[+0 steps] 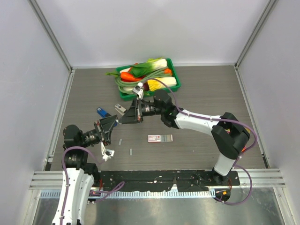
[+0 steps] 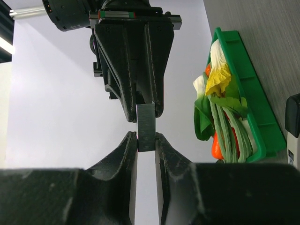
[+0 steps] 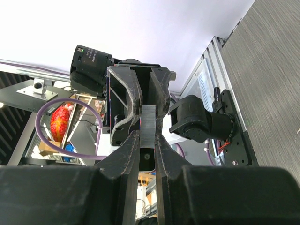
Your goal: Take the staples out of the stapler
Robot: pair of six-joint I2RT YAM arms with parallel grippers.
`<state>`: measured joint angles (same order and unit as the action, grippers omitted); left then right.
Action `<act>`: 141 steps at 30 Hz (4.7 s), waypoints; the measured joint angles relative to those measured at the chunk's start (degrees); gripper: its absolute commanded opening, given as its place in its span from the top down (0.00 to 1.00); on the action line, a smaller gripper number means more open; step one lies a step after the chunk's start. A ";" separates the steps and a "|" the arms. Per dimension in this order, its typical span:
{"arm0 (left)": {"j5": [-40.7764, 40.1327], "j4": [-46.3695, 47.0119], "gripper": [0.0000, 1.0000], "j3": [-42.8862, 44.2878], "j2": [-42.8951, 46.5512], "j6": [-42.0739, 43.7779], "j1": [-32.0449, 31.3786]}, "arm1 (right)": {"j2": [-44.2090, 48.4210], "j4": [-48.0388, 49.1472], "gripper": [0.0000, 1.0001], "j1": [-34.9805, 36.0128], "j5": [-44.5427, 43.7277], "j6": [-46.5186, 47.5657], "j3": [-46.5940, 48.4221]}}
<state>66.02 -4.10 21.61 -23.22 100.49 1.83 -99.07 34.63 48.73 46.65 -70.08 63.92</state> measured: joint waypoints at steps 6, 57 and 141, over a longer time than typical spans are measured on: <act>-0.11 0.39 0.88 -0.57 0.79 -1.05 0.00 | -0.76 1.38 0.94 0.07 0.46 -1.03 0.00; -5.35 -71.71 1.00 36.09 -34.42 -28.55 -6.95 | 21.70 -39.43 0.25 13.79 -21.90 74.88 1.20; -19.06 -47.84 0.27 30.82 -30.38 -72.22 -10.95 | 31.19 -43.56 0.95 12.98 -68.83 56.00 -23.10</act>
<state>46.96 -51.94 52.42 -53.60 28.27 -9.13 -67.88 -8.93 61.71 -22.17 -14.09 40.82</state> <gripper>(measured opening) 0.739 0.232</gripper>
